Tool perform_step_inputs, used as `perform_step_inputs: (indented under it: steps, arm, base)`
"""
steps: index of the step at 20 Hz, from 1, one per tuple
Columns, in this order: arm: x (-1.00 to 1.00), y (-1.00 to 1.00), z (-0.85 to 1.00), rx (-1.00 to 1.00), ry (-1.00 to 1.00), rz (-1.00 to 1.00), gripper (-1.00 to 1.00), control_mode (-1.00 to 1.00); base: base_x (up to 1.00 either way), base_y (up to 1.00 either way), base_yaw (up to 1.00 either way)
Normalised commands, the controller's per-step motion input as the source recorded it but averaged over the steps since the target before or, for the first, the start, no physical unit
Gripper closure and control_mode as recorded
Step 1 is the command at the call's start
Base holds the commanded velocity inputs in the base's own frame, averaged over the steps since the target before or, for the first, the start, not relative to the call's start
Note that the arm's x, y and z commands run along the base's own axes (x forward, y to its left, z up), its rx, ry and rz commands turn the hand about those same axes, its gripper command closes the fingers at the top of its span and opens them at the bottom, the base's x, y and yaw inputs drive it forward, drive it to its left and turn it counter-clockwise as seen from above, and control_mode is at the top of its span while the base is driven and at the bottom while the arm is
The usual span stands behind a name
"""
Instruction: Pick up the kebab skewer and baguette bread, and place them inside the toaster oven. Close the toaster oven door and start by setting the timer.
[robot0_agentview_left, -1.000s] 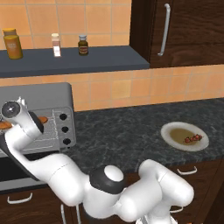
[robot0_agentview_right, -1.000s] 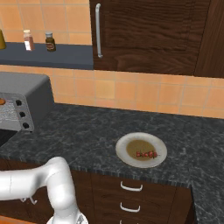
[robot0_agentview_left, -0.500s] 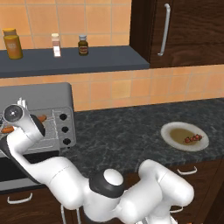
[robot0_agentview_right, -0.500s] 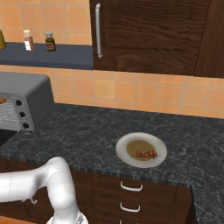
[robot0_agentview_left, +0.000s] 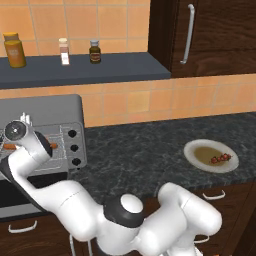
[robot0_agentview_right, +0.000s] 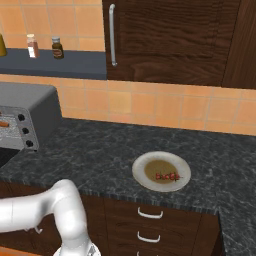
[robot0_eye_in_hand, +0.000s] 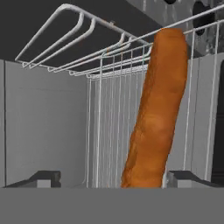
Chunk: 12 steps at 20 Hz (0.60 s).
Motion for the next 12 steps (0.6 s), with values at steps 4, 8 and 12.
perform_step_inputs:
  steps: [4, 8, 12]
  arm:
    - [-0.46, -0.51, 0.2, 0.0, 0.01, 0.0, -1.0, -1.0]
    - [-0.6, -0.74, 0.27, 0.0, 0.03, 0.0, -1.0, -1.0]
    - [-0.59, -0.64, 0.19, 0.0, 0.07, 0.0, -1.0, -1.0]
  base:
    - [0.0, 0.0, 0.0]
    - [0.0, 0.0, 0.0]
    - [0.0, 0.0, 0.0]
